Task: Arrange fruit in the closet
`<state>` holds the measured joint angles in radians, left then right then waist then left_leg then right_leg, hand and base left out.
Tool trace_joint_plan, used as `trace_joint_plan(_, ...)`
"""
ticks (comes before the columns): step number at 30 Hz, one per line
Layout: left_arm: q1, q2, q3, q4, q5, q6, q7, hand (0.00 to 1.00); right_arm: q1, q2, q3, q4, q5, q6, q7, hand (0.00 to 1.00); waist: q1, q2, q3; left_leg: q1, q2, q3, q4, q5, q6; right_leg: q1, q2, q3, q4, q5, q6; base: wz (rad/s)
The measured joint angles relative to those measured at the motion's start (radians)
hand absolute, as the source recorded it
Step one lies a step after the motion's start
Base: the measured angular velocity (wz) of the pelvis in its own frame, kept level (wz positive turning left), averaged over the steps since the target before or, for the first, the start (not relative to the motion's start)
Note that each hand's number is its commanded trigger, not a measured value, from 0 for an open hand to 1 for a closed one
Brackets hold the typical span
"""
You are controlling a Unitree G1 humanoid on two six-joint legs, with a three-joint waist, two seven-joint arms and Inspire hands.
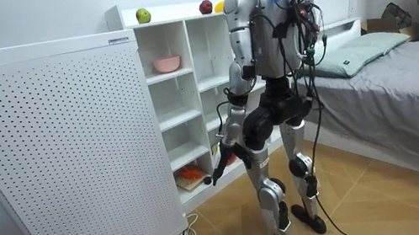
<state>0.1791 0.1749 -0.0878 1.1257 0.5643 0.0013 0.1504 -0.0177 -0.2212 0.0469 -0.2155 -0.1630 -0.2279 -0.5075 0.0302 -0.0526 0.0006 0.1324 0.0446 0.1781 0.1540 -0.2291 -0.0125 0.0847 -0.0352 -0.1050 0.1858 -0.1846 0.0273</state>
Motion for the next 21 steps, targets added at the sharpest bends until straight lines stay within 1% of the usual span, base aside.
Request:
trace_joint_plan(4, -0.009, 0.001, 0.008, -0.024, 0.020, 0.003, -0.028, 0.00, -0.055, -0.001, -0.018, -0.003, 0.001, 0.001, 0.031, 0.00, 0.002, -0.001, -0.0004, -0.003, 0.000, -0.010, 0.003, 0.000, 0.000, 0.002, -0.001, -0.017, 0.000, 0.000, 0.000, 0.10)
trace_joint_plan(6, -0.013, 0.001, 0.007, -0.029, 0.020, 0.005, -0.037, 0.00, -0.087, -0.009, -0.026, -0.002, 0.018, 0.004, 0.043, 0.00, 0.004, -0.004, -0.0005, -0.003, 0.000, -0.018, 0.006, 0.000, 0.000, 0.005, -0.003, -0.038, 0.000, 0.000, 0.000, 0.07)
trace_joint_plan(7, -0.012, 0.001, 0.007, -0.029, 0.020, 0.005, -0.037, 0.00, -0.094, -0.012, -0.028, -0.002, 0.021, 0.004, 0.042, 0.00, 0.004, -0.005, -0.0002, -0.004, 0.000, -0.020, 0.006, 0.000, 0.000, 0.005, -0.004, -0.040, 0.000, 0.000, 0.000, 0.06)
trace_joint_plan(10, -0.011, 0.002, 0.007, -0.029, 0.020, 0.009, -0.037, 0.00, -0.124, -0.023, -0.029, 0.009, 0.026, 0.005, 0.041, 0.00, 0.006, -0.011, 0.0041, -0.003, 0.000, -0.028, 0.009, 0.000, 0.000, 0.011, -0.006, -0.060, 0.000, 0.000, 0.000, 0.07)
trace_joint_plan(12, -0.012, 0.002, 0.007, -0.029, 0.020, 0.011, -0.035, 0.00, -0.149, -0.037, -0.030, 0.038, 0.015, 0.007, 0.042, 0.00, 0.007, -0.021, 0.0085, -0.002, 0.000, -0.030, 0.013, 0.000, 0.000, 0.010, -0.007, -0.063, -0.001, 0.000, 0.000, 0.00)
trace_joint_plan(14, -0.012, 0.005, 0.007, -0.029, 0.020, 0.011, -0.034, 0.00, -0.161, -0.042, -0.031, 0.055, 0.014, 0.011, 0.042, 0.00, 0.009, -0.029, 0.0099, -0.003, 0.000, -0.033, 0.014, 0.000, 0.000, 0.010, -0.007, -0.064, -0.001, 0.000, 0.000, 0.03)
trace_joint_plan(17, -0.011, 0.007, 0.007, -0.029, 0.019, 0.014, -0.034, 0.00, -0.163, -0.042, -0.031, 0.060, 0.013, 0.010, 0.043, 0.00, 0.012, -0.033, 0.0082, -0.006, -0.001, -0.040, 0.016, 0.000, 0.000, 0.011, -0.008, -0.069, -0.001, 0.000, 0.000, 0.06)
trace_joint_plan(21, -0.010, 0.007, 0.007, -0.029, 0.020, 0.015, -0.033, 0.00, -0.179, -0.042, -0.040, 0.093, 0.022, 0.011, 0.043, 0.00, 0.014, -0.034, 0.0075, -0.008, -0.002, -0.047, 0.019, 0.000, 0.000, 0.014, -0.009, -0.077, 0.000, 0.000, 0.000, 0.05)
